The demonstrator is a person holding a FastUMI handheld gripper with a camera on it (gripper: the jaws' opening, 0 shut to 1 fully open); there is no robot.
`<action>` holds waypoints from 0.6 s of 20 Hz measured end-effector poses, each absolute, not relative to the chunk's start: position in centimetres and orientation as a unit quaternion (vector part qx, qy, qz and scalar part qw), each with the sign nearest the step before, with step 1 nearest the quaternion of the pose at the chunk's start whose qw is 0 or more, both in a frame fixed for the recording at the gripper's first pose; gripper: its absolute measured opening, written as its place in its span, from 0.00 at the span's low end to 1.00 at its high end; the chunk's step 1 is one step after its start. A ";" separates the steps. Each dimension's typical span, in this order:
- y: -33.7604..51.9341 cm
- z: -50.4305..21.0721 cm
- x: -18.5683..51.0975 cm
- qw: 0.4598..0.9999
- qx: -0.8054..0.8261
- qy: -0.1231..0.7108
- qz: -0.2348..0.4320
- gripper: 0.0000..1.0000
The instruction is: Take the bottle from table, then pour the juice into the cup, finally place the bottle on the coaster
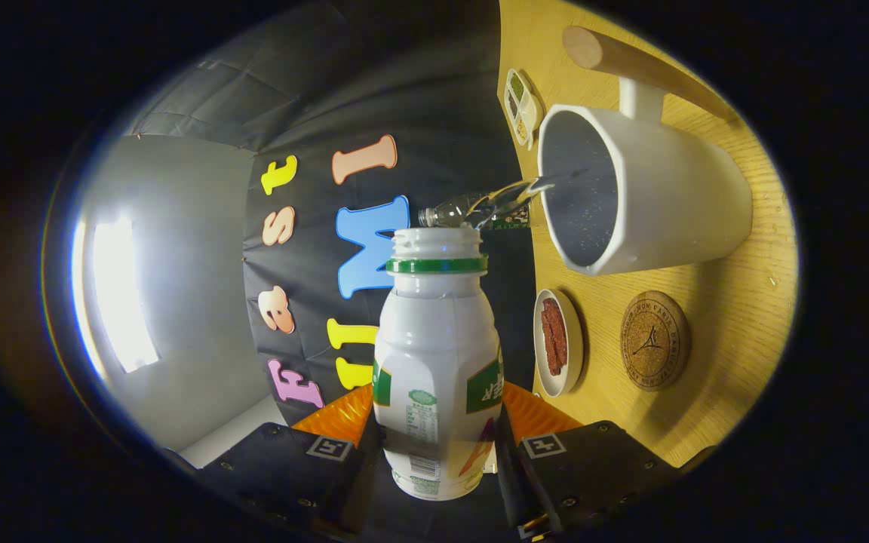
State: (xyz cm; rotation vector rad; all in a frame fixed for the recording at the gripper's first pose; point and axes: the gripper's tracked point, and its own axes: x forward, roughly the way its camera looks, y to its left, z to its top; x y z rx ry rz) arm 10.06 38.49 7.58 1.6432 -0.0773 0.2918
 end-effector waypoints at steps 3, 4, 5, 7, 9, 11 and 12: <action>38.4 7.7 10.1 0.667 0.732 -0.039 0.130 0.67; 38.4 7.8 10.2 0.667 0.732 -0.040 0.131 0.67; 38.4 7.8 10.2 0.666 0.733 -0.041 0.130 0.67; 38.3 7.8 10.2 0.665 0.734 -0.040 0.131 0.67; 38.4 7.9 10.2 0.664 0.735 -0.041 0.132 0.67; 38.3 8.0 10.2 0.665 0.734 -0.043 0.132 0.67; 38.4 7.9 10.2 0.665 0.734 -0.044 0.132 0.67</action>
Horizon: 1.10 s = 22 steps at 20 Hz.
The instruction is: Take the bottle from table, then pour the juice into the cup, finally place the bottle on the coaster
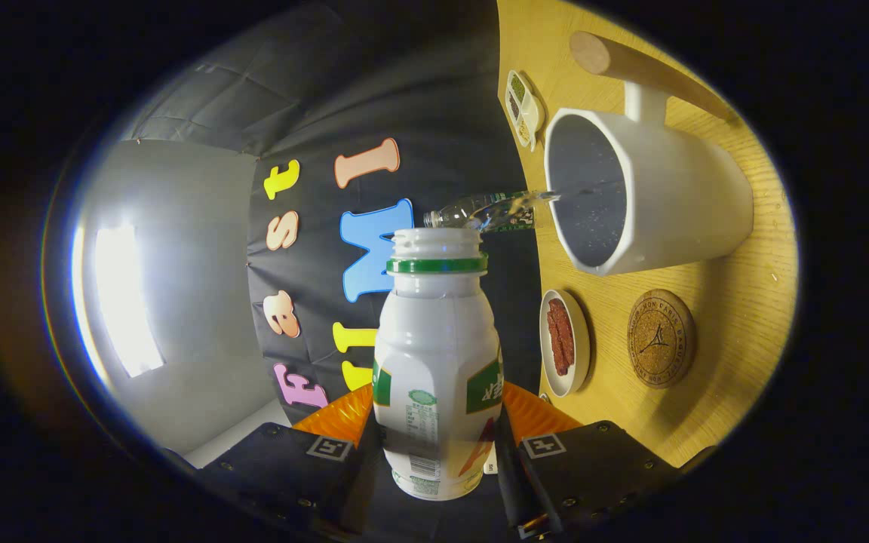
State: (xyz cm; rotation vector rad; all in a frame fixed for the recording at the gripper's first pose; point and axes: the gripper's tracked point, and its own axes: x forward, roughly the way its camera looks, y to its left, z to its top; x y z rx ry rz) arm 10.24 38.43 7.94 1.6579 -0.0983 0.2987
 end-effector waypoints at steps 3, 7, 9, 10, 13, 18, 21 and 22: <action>38.4 7.8 10.2 0.661 0.737 -0.043 0.131 0.67; 38.4 7.8 10.3 0.658 0.740 -0.044 0.130 0.67; 38.4 7.9 10.2 0.654 0.744 -0.044 0.131 0.67; 38.3 7.9 10.2 0.652 0.745 -0.044 0.131 0.67; 38.3 8.0 10.2 0.650 0.748 -0.046 0.130 0.67; 38.2 8.1 10.2 0.642 0.754 -0.048 0.129 0.67; 38.2 8.3 10.1 0.634 0.760 -0.051 0.134 0.67; 38.2 8.3 10.1 0.635 0.759 -0.051 0.134 0.67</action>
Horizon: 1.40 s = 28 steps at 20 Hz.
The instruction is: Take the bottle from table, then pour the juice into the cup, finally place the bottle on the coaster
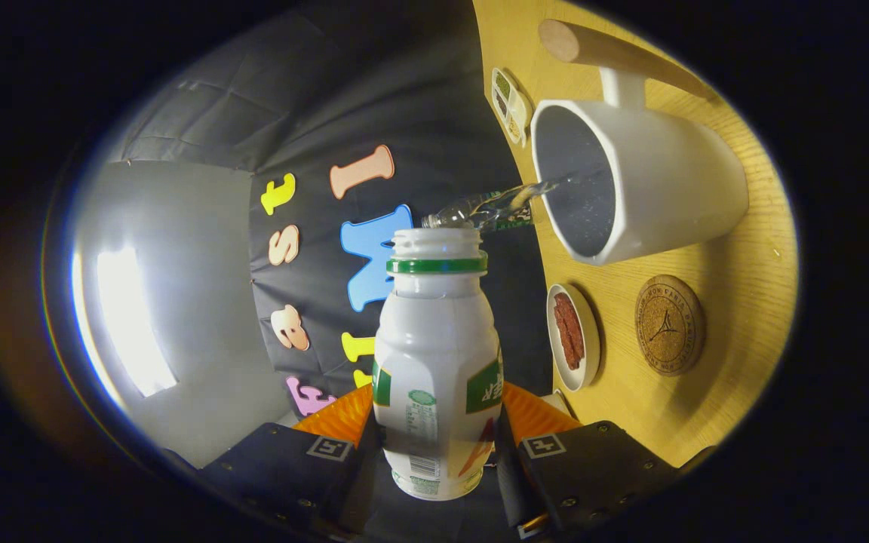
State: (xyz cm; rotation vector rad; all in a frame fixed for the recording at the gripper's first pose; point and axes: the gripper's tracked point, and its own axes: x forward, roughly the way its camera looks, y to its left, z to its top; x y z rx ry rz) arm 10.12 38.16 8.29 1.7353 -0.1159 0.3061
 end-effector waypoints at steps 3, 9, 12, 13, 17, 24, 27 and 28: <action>38.0 8.3 10.1 0.632 0.762 -0.053 0.134 0.67; 38.0 8.5 10.2 0.619 0.773 -0.056 0.130 0.67; 37.9 8.5 10.2 0.616 0.775 -0.056 0.129 0.67; 37.9 8.5 10.3 0.613 0.777 -0.056 0.129 0.67; 37.9 8.7 10.2 0.601 0.786 -0.057 0.128 0.67; 37.5 8.9 10.1 0.586 0.799 -0.064 0.123 0.67; 37.5 8.9 10.1 0.577 0.805 -0.064 0.122 0.67; 37.4 8.9 10.1 0.575 0.807 -0.065 0.121 0.67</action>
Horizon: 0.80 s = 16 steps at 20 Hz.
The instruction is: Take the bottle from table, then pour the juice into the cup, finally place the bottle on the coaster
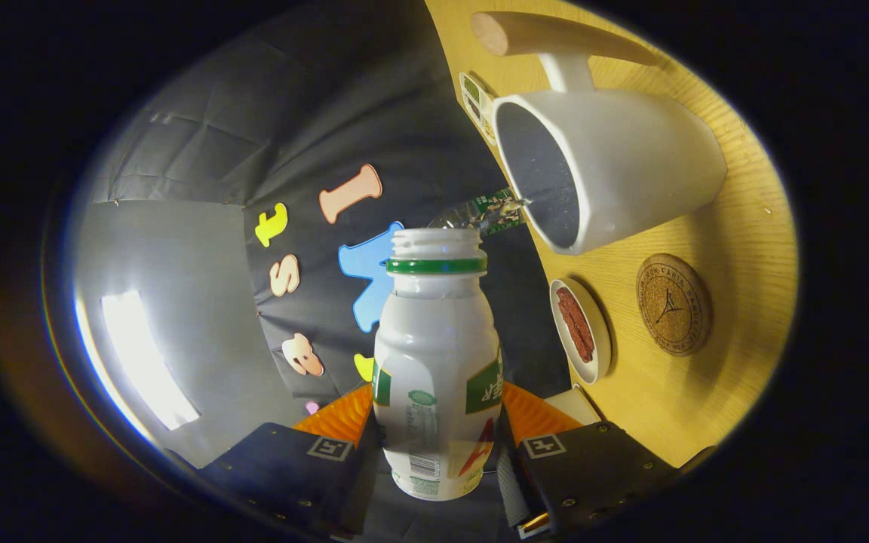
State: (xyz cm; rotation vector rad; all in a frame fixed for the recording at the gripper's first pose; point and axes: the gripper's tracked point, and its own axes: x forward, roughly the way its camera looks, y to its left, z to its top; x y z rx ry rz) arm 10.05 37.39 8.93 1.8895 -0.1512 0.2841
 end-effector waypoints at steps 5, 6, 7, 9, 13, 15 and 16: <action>37.1 9.0 10.1 0.568 0.812 -0.072 0.119 0.67; 37.0 8.9 10.0 0.566 0.812 -0.073 0.118 0.67; 36.9 9.0 10.0 0.564 0.814 -0.075 0.117 0.67; 36.7 9.0 10.0 0.561 0.816 -0.079 0.116 0.67; 36.6 9.0 10.1 0.554 0.820 -0.086 0.115 0.67; 36.7 9.1 10.1 0.553 0.821 -0.087 0.114 0.67; 36.7 9.2 10.2 0.553 0.821 -0.086 0.114 0.67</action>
